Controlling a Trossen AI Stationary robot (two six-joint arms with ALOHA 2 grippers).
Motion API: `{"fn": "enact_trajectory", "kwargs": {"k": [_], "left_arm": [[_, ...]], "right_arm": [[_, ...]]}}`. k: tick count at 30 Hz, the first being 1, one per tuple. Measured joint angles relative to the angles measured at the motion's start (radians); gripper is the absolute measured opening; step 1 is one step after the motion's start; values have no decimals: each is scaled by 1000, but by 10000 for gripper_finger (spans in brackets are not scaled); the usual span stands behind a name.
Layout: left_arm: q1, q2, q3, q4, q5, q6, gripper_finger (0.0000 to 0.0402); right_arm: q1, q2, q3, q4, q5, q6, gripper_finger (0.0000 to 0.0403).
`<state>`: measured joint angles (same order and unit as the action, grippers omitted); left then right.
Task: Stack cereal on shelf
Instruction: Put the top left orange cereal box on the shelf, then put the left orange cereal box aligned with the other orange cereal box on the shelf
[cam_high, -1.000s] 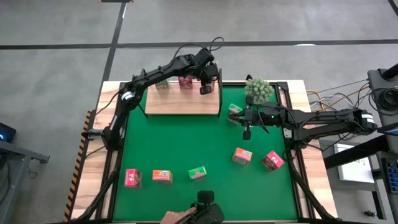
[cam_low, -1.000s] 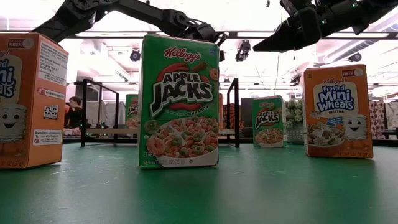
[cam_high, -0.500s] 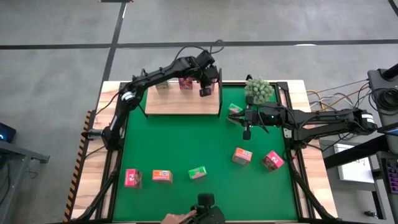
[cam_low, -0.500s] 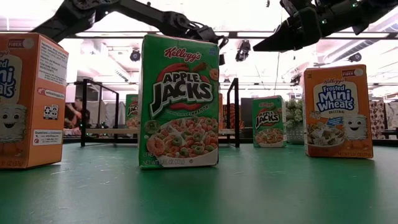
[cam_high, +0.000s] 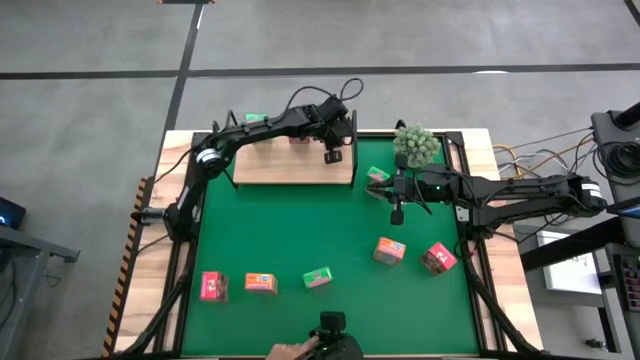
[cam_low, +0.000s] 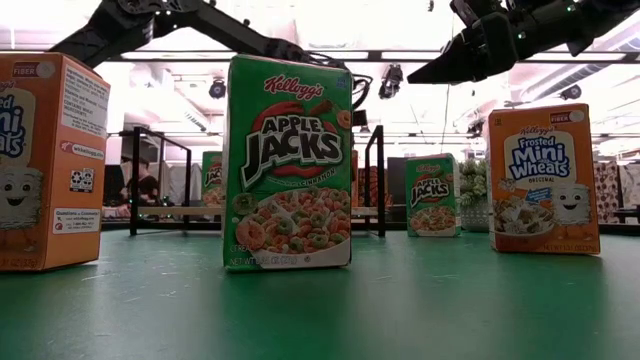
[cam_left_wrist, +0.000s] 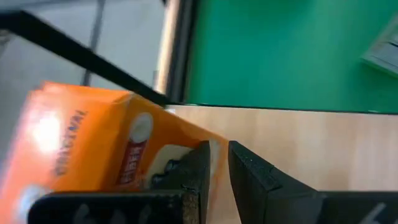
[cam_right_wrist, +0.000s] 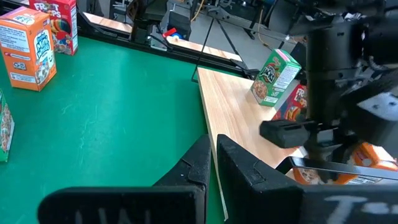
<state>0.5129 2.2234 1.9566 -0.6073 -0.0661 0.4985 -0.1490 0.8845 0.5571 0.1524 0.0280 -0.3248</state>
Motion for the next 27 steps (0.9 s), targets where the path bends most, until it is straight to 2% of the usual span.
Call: {"fn": "enact_trajectory", "kwargs": {"k": [2, 19, 27], "left_arm": [[0, -1, -3, 17, -25, -1, 41], [-7, -1, -6, 7, -30, -49, 41], [-46, -64, -6, -104, -29, -88, 41]], "right_arm": [[0, 0, 0, 0, 0, -1, 18], [0, 0, 0, 0, 0, -5, 18], [0, 0, 0, 0, 0, -7, 18]]}}
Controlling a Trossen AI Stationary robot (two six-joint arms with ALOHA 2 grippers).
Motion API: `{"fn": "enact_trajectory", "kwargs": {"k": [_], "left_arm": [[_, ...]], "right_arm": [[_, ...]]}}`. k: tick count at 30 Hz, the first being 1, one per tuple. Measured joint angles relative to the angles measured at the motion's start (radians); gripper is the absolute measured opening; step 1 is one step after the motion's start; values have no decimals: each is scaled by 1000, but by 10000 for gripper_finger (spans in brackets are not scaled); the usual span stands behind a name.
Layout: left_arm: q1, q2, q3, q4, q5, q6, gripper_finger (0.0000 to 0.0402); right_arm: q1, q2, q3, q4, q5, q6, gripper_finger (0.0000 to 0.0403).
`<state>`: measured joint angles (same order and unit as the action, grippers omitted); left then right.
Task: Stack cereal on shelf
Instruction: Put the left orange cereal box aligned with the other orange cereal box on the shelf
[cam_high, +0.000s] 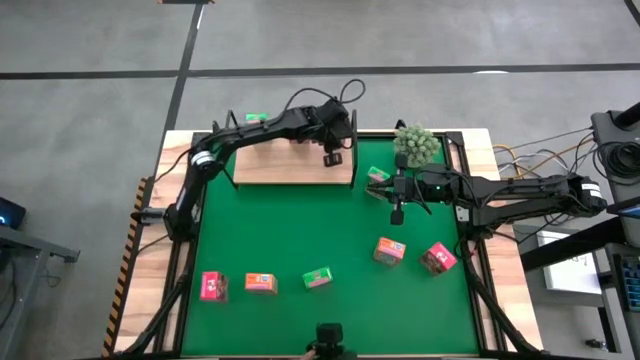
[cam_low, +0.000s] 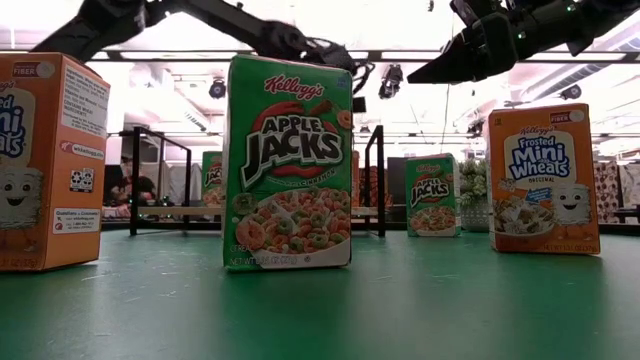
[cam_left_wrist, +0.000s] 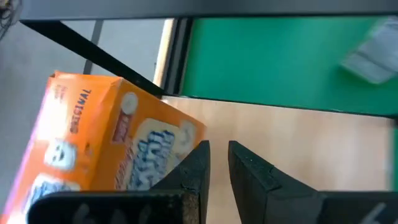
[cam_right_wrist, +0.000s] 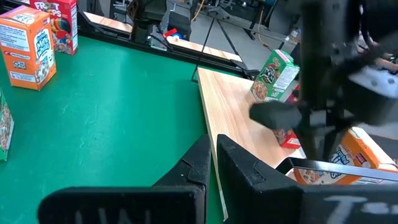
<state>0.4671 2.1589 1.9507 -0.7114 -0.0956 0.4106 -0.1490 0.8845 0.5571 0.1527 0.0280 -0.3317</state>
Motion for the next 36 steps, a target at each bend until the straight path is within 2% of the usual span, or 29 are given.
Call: {"fn": "enact_trajectory", "kwargs": {"k": [12, 23, 27, 31, 36], "left_arm": [[-138, -191, 0, -367, 3, -108, 41], [-358, -291, -3, -740, 108, -504, 41], [-473, -292, -3, -782, 107, -604, 41], [-604, -292, -15, -784, 107, -641, 41], [-724, -300, -78, -785, 81, -725, 45]], "right_arm": [[0, 0, 0, 25, 0, -21, 18], [0, 0, 0, 82, 0, -73, 18], [0, 0, 0, 116, -1, -93, 18], [0, 0, 0, 121, -1, -116, 18], [0, 0, 6, 123, -2, -136, 18]]}}
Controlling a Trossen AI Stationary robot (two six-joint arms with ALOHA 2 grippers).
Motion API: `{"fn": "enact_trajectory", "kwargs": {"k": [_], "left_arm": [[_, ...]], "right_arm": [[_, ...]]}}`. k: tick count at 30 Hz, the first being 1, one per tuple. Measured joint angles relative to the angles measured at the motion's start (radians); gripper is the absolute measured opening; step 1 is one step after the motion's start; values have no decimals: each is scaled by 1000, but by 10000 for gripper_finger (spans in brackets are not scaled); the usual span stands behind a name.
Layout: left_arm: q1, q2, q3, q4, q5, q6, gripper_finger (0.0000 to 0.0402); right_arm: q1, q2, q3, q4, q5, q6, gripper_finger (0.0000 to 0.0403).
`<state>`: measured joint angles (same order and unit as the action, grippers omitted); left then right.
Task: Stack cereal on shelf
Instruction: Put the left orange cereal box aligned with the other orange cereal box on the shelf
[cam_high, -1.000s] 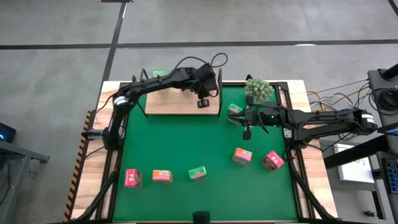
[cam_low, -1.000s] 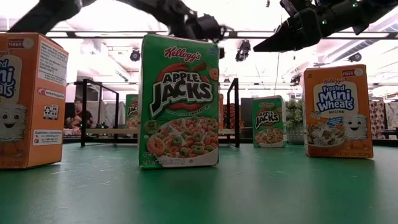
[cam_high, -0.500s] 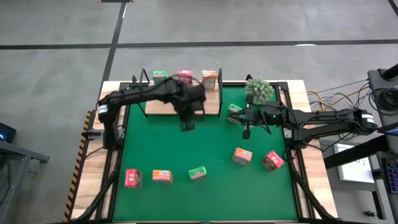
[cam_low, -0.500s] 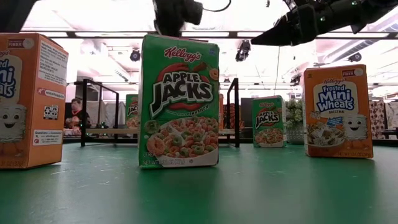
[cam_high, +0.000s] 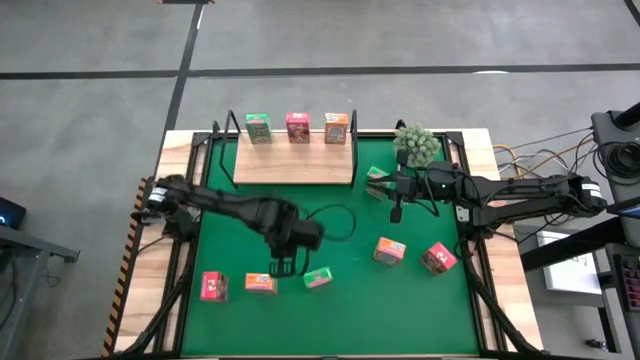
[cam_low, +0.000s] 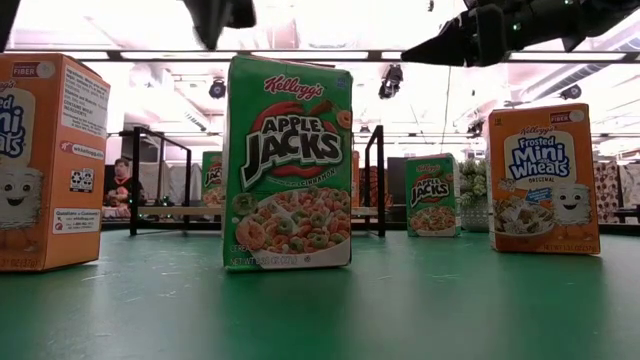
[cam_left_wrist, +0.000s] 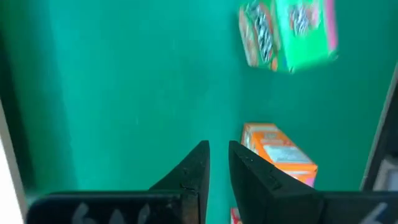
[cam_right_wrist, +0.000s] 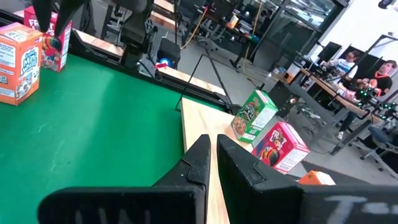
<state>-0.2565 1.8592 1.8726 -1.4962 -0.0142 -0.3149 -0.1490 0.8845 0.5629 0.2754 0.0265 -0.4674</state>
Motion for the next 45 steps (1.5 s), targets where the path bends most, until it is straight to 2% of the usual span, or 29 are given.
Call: {"fn": "enact_trajectory", "kwargs": {"k": [7, 13, 17, 21, 34, 45], "left_arm": [[-118, -107, -190, 11, -3, -294, 86], [-234, -171, -305, 48, -15, -498, 154], [-287, -167, -326, 76, -31, -514, 205], [-315, -158, -327, 137, -31, -508, 235], [-339, -147, -353, 176, -57, -540, 242], [-339, -147, -424, 228, -73, -533, 242]], "right_arm": [[0, 0, 0, 10, 0, -7, 18], [0, 0, 0, 22, 0, -6, 18], [0, 0, 0, 22, 0, -1, 18], [0, 0, 0, 22, 0, 3, 18], [0, 0, 0, 18, -1, 6, 18], [0, 0, 0, 17, -1, 6, 18]]}}
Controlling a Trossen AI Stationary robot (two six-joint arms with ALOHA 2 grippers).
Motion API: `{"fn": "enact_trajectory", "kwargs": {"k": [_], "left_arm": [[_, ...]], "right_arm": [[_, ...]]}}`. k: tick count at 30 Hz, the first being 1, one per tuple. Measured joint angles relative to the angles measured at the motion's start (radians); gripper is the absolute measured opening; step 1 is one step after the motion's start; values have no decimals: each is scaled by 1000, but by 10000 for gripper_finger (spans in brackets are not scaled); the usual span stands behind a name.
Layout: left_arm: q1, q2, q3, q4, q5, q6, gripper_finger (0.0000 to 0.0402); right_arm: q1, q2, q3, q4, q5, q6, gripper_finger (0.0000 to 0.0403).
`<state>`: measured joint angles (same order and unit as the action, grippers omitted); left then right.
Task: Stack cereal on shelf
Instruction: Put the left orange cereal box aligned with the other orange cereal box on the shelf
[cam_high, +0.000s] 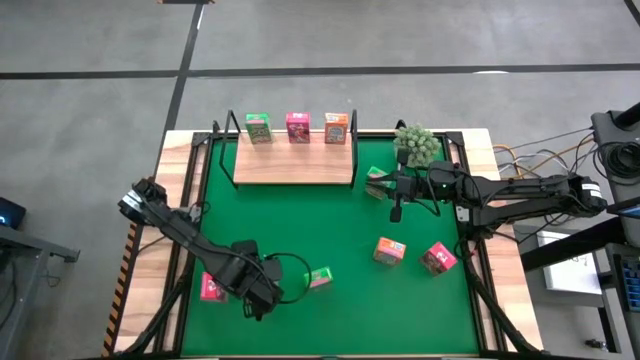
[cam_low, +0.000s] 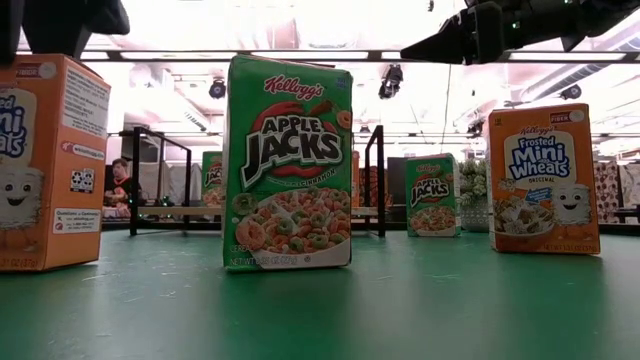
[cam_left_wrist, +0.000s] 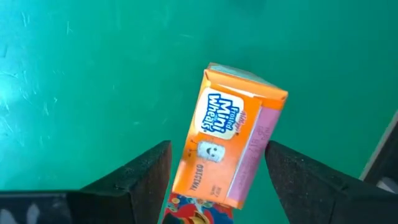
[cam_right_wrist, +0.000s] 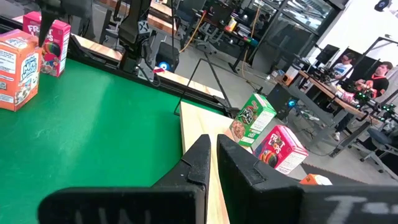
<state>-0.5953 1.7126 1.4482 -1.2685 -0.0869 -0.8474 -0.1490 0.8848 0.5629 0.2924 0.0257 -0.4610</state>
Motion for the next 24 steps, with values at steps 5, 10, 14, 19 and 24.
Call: {"fn": "enact_trajectory", "kwargs": {"k": [5, 10, 14, 19, 24], "left_arm": [[0, 1, -33, 25, -3, 0, 242], [0, 1, -56, 82, -7, 0, 242], [0, 1, -76, 108, -9, 8, 236], [0, 1, -72, 107, -9, 19, 204], [0, 1, -56, 96, -9, 24, 167]], "right_arm": [[0, 0, 0, 0, 0, 0, 18], [0, 0, 0, 0, 0, 1, 18], [0, 0, 0, -1, 0, 1, 18], [0, 0, 0, -1, 0, 1, 18], [0, 0, 0, -1, 0, 9, 18]]}}
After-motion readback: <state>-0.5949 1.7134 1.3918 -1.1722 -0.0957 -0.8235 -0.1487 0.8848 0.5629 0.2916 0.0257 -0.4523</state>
